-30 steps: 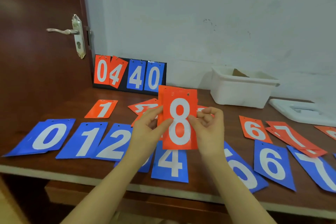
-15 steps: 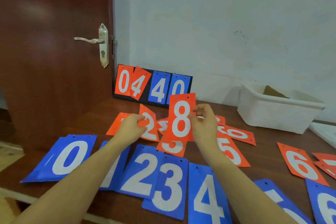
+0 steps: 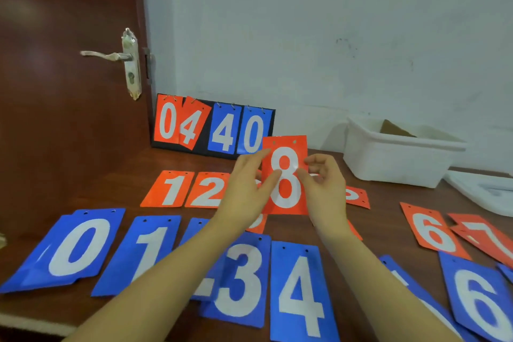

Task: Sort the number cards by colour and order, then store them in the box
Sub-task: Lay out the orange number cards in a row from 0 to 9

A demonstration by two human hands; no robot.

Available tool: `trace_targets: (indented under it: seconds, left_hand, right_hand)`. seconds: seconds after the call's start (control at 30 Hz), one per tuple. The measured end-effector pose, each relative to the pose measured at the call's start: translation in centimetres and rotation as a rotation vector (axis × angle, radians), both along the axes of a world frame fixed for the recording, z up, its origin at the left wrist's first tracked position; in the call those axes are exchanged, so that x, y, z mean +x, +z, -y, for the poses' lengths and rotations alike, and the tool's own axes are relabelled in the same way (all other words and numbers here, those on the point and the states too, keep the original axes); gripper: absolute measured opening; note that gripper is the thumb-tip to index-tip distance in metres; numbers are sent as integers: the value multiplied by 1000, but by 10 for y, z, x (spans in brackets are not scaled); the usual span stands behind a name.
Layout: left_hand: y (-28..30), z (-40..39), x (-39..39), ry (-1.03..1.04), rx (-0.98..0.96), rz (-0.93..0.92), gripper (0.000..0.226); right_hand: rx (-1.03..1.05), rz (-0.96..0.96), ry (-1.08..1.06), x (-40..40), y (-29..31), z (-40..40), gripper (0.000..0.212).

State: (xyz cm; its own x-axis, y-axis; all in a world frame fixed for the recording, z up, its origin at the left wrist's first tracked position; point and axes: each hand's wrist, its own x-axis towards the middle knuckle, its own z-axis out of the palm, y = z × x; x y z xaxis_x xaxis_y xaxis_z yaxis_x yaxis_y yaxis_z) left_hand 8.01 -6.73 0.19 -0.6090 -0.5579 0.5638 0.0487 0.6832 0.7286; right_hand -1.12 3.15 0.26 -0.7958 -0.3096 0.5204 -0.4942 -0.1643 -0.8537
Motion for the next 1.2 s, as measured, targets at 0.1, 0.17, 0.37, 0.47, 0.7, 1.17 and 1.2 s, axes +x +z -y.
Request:
trace_targets:
  seconds: [0.1, 0.17, 0.37, 0.47, 0.7, 1.17, 1.2]
  left_hand:
    - [4, -35, -18, -50, 99, -85, 38]
    - [3, -58, -36, -113, 87, -64, 32]
    - [4, -139, -112, -244, 13, -1, 31]
    - [3, -176, -152, -315, 35, 32, 31]
    - [-6, -246, -234, -540, -11, 184, 42]
    - [-52, -319, -336, -548, -554, 651, 39]
    - [-51, -319, -335, -526, -590, 641, 40]
  right_hand:
    - [-22, -1, -40, -13, 3, -42, 15]
    - [21, -19, -83, -26, 3, -74, 13]
    - [158, -21, -255, -83, 0, -167, 22]
    - [271, -7, -290, -117, 2, -210, 26]
    - [517, -94, -499, -190, -3, -284, 37]
    - [1260, -116, -537, -286, -44, -373, 42]
    - [1307, -85, -526, -286, -46, -374, 39]
